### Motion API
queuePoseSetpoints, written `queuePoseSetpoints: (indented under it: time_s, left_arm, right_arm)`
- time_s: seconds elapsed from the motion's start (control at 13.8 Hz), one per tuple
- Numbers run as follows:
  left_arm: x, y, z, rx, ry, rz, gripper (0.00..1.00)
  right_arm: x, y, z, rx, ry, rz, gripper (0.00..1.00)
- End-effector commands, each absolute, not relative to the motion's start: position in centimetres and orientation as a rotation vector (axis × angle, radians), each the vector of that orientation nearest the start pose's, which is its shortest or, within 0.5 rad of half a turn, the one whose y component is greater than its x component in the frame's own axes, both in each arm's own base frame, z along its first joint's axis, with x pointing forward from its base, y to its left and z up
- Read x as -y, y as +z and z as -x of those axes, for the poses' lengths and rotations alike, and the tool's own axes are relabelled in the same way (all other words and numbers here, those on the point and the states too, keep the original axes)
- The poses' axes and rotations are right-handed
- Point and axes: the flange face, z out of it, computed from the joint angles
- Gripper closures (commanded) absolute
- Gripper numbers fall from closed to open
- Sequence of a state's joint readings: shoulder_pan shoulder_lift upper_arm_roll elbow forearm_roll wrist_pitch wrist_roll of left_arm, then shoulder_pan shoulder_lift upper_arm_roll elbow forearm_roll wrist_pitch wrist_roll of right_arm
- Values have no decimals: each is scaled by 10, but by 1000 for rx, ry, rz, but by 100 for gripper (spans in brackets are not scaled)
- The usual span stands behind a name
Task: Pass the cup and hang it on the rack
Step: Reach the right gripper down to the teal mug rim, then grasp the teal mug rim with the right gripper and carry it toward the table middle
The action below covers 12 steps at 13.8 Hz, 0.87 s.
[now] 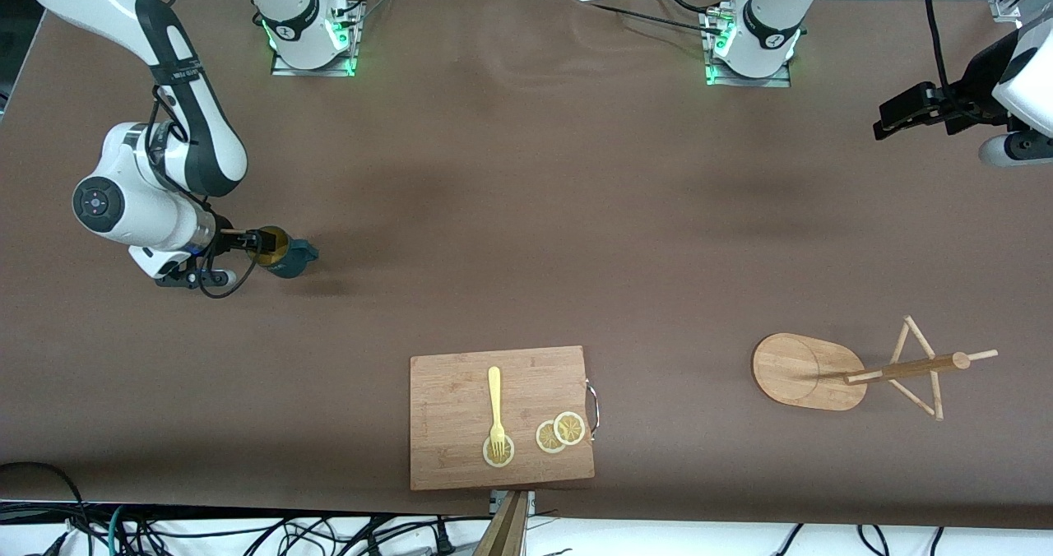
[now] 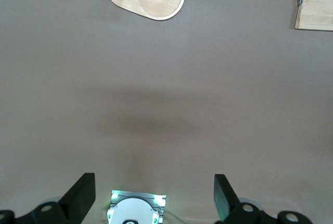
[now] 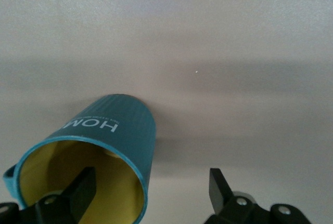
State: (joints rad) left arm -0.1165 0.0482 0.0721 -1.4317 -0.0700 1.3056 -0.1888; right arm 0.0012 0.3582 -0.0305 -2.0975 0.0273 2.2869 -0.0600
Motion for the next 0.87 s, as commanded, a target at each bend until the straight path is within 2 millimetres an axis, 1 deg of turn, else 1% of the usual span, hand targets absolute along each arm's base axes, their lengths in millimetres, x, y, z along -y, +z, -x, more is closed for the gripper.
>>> queuePoseSetpoints:
  time_s: [0.0,0.07,0.15,0.22,0.29,0.44,0.58,0.8]
  left_arm:
    - [35,648,-543,199,279,3180,0]
    - [36,648,-543,201,279,3181,0]
    - [35,648,-543,204,279,3181,0]
    - [35,648,-543,199,281,3180,0]
    - [35,648,-543,201,279,3182,0]
    - [35,649,-543,199,277,3181,0]
    - [35,648,-543,199,281,3180,0]
    - [34,648,-543,205,278,3177,0]
  right_arm:
    - [14,243,-559,17,237,3110,69]
    - [14,244,-559,9,235,3111,81]
    - [14,245,-560,5,228,3111,86]
    - [14,247,-561,1,223,3111,97]
    - [13,249,-562,-7,218,3108,100]
    - [13,250,-563,-11,227,3106,100]
    - [12,262,-573,-7,182,3108,100]
    - [-7,283,-590,47,103,3097,100]
